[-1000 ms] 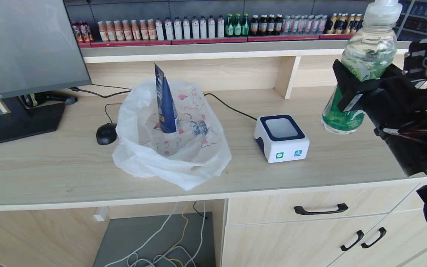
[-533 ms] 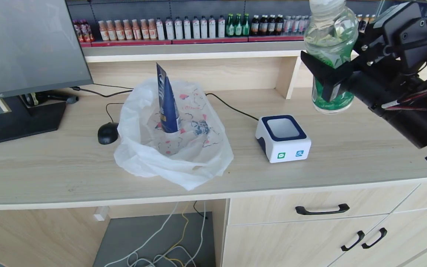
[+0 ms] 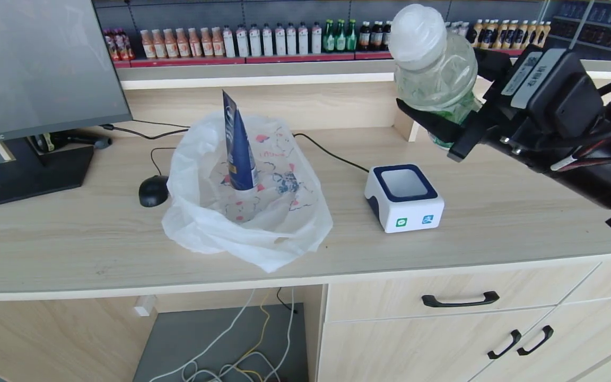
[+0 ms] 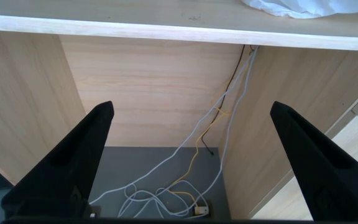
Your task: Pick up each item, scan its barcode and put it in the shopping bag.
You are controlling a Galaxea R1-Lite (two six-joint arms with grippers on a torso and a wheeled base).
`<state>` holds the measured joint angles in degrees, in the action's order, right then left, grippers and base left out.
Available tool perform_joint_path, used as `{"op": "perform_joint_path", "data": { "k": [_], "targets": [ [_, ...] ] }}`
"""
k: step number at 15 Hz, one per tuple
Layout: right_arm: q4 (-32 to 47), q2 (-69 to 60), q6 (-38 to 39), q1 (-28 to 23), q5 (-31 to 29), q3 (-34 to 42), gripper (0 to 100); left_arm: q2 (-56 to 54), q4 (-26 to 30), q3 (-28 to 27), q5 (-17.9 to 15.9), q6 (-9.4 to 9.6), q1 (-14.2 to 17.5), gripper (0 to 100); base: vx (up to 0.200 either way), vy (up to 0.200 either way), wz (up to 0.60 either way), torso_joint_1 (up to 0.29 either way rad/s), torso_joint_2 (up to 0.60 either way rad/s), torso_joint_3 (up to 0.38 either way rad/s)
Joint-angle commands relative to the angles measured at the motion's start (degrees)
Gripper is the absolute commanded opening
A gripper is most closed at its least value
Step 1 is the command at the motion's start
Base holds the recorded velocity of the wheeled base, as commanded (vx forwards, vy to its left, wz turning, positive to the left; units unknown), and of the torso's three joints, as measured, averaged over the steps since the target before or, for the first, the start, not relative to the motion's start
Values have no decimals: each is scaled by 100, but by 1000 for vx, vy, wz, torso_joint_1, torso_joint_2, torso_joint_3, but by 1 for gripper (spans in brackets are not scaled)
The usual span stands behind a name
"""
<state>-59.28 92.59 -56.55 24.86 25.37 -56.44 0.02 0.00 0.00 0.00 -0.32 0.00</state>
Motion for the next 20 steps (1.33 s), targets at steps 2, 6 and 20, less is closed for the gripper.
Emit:
{"op": "perform_joint_path", "data": {
  "k": [2, 6, 20],
  "targets": [
    [-4, 172, -207, -77, 425, 72, 0, -2, 0, 0, 0, -3, 0, 100, 0, 0, 0, 0, 0, 0],
    [-4, 207, -761, -271, 900, 696, 0, -2, 0, 0, 0, -3, 0, 100, 0, 0, 0, 0, 0, 0],
    [-391, 1244, -1517, -376, 1603, 520, 0, -2, 0, 0, 0, -3, -9, 100, 0, 0, 0, 0, 0, 0]
  ]
}}
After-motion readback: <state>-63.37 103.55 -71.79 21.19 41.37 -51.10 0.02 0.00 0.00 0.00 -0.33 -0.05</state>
